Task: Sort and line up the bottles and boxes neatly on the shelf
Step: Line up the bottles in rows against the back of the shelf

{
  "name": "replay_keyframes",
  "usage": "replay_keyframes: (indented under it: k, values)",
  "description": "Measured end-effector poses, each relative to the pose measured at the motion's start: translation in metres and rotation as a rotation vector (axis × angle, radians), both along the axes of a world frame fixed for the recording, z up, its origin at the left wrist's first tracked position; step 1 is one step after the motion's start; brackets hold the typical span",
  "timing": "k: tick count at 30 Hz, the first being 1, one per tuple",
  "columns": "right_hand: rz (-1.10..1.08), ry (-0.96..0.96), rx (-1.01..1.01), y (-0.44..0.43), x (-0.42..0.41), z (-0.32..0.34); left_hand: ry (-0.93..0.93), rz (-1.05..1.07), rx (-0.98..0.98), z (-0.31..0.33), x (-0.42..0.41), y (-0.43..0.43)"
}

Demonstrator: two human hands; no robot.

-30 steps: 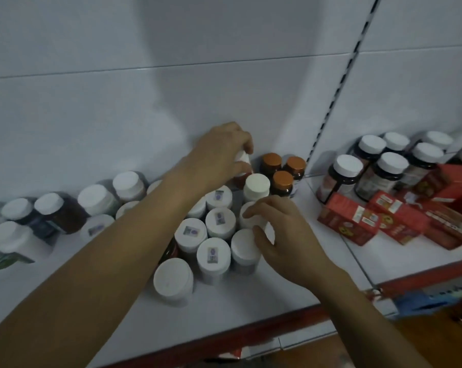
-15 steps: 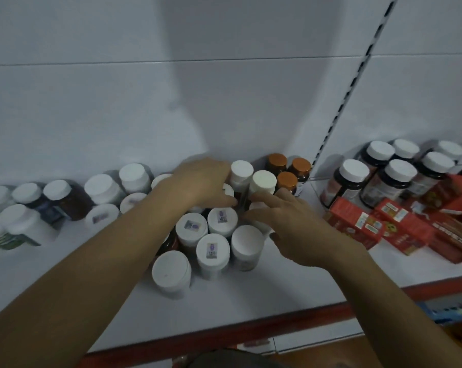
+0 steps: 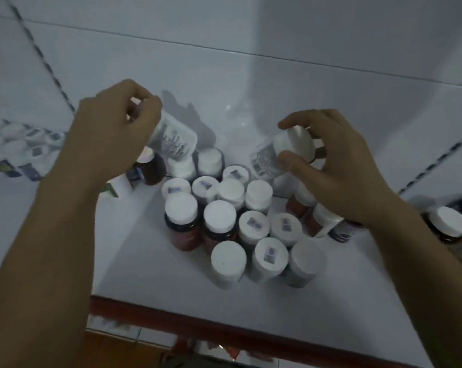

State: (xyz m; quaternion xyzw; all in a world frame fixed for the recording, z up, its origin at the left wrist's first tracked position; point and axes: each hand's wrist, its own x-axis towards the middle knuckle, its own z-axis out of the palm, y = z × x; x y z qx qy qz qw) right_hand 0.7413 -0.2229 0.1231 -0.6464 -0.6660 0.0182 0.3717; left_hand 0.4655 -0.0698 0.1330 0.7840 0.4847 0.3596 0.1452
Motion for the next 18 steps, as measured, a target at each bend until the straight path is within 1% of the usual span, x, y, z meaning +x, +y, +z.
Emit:
replay_keyframes:
  k: [2,5,7,10,12,15,18]
  values:
    - [0.077,0.040,0.004,0.031,-0.027,0.004,-0.007,0.040,-0.036,-0.005,-0.032,0.007]
    - [0.167,0.117,-0.062,0.080,-0.069,0.006,-0.016,0.038,-0.097,-0.011,-0.076,0.016]
    - [0.206,0.094,-0.111,0.112,-0.097,0.001,0.011,0.017,-0.140,-0.016,-0.100,0.021]
    - [0.270,-0.028,-0.194,0.144,-0.130,-0.014,0.070,-0.076,-0.169,-0.032,-0.123,0.027]
    - [0.298,-0.105,-0.289,0.156,-0.142,-0.028,0.055,-0.173,-0.201,-0.046,-0.131,0.031]
    - [0.225,-0.333,-0.441,0.165,-0.142,-0.043,0.063,-0.295,-0.187,-0.068,-0.133,0.036]
    - [0.121,-0.450,-0.541,0.164,-0.129,-0.042,0.132,-0.376,-0.101,-0.085,-0.129,0.050]
